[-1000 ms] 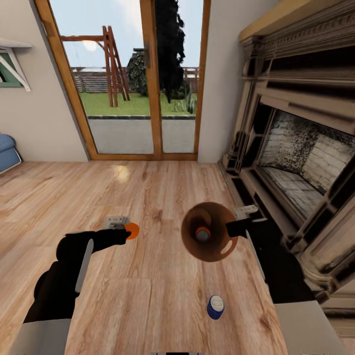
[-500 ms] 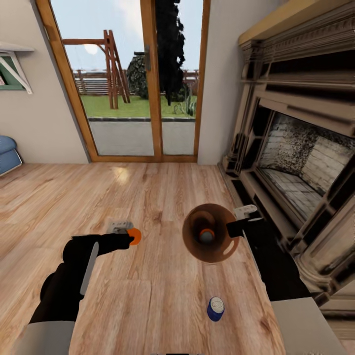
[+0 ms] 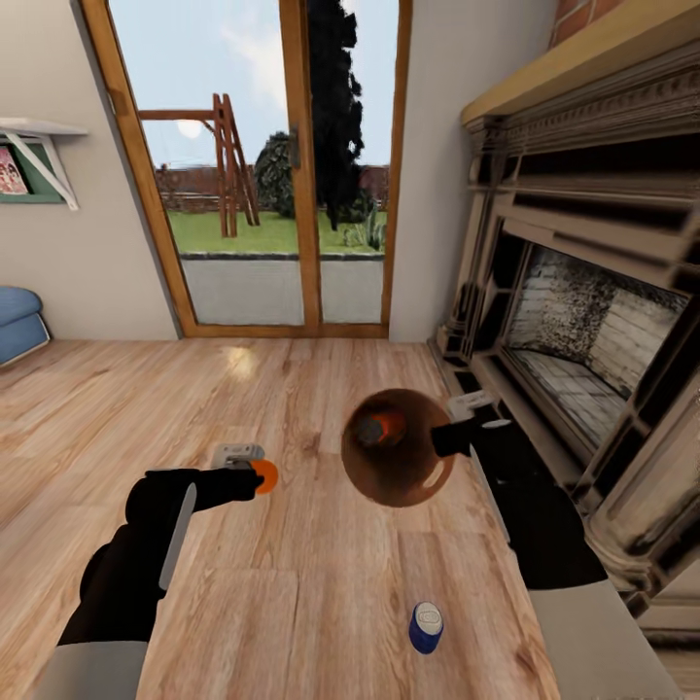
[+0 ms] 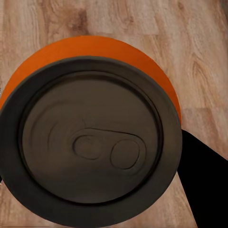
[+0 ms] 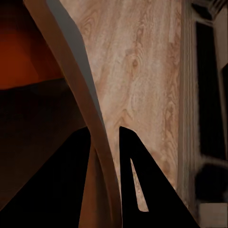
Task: Put the three can of soda from the living room inside the tash can in the kitchen.
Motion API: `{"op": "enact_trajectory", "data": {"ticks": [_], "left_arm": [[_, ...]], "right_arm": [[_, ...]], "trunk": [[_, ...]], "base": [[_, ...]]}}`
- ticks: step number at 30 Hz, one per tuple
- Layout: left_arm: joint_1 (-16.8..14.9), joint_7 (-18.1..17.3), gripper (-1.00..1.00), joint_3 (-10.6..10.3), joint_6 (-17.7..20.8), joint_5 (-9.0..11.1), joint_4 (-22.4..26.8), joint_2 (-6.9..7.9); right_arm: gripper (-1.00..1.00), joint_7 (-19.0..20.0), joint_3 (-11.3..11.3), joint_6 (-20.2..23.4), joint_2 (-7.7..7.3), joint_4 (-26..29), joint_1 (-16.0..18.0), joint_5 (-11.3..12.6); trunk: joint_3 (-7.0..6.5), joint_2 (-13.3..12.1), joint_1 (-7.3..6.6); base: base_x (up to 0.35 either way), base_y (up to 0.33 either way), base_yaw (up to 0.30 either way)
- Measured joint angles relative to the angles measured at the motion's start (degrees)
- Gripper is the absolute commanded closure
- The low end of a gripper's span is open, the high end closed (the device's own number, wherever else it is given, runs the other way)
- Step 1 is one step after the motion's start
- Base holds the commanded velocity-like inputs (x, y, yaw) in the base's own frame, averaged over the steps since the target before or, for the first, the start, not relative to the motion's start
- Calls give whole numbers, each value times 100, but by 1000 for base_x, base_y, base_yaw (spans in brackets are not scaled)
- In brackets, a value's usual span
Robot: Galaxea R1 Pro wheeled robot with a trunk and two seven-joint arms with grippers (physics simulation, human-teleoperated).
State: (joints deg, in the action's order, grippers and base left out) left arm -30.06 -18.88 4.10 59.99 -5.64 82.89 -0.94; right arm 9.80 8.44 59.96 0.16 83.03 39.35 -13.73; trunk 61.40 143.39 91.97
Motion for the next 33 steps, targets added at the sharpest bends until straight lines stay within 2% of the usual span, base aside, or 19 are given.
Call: {"op": "enact_trajectory", "data": {"ticks": [1, 3, 6, 7, 9, 12, 14, 18, 20, 25, 33], "left_arm": [[0, 0, 100, 0, 1, 3, 0, 1], [0, -1, 100, 2, 1, -3, -9, 4], [-3, -1, 100, 8, 1, -19, -19, 6], [-9, -4, 100, 10, 1, -24, -34, 6], [-12, -6, 100, 11, 1, -27, -44, 6], [-21, -8, 100, 12, 1, -36, -73, 5], [-23, -9, 100, 10, 1, -40, -115, 8], [-19, -9, 100, 0, 1, -40, -141, 13], [-18, -9, 100, -4, 1, -40, -147, 15], [-18, -9, 100, -5, 1, -41, -149, 15], [-18, -9, 100, 2, 1, -41, -152, 15]], "right_arm": [[100, 34, 2, 4, -1, -49, 0, 101], [100, 139, -12, 4, -4, -56, 0, 134], [100, 356, -59, 1, -44, -101, 2, 19], [100, 487, -76, -8, -63, -274, 10, -21], [100, 580, -82, 2, -72, -561, 12, 42], [100, 800, -93, -5, -79, -678, 20, -17], [100, 894, -93, 4, -79, -798, 26, 51], [100, 954, -111, -4, -79, -975, 32, -7], [100, 986, -246, -1, -73, -1120, 34, 14], [100, 1007, -389, -12, -83, -1230, 43, -49], [100, 1046, -421, -11, -94, -1266, 69, -32]], "trunk": [[-22, -1, -3], [-66, -4, -8], [-133, -8, -15], [-155, -9, -18], [-199, -12, -23], [-263, -37, -41], [-299, -117, -85], [-370, -277, -173], [-396, -358, -216], [-447, -558, -326], [-519, -879, -502]], "base": [[0, 0, 0], [0, 0, 0], [0, 0, 0], [0, 0, 0], [0, 0, 0], [0, 0, 0], [0, 0, 0], [0, 0, 0], [0, 0, 0], [0, 0, 0], [0, 0, 0]]}}
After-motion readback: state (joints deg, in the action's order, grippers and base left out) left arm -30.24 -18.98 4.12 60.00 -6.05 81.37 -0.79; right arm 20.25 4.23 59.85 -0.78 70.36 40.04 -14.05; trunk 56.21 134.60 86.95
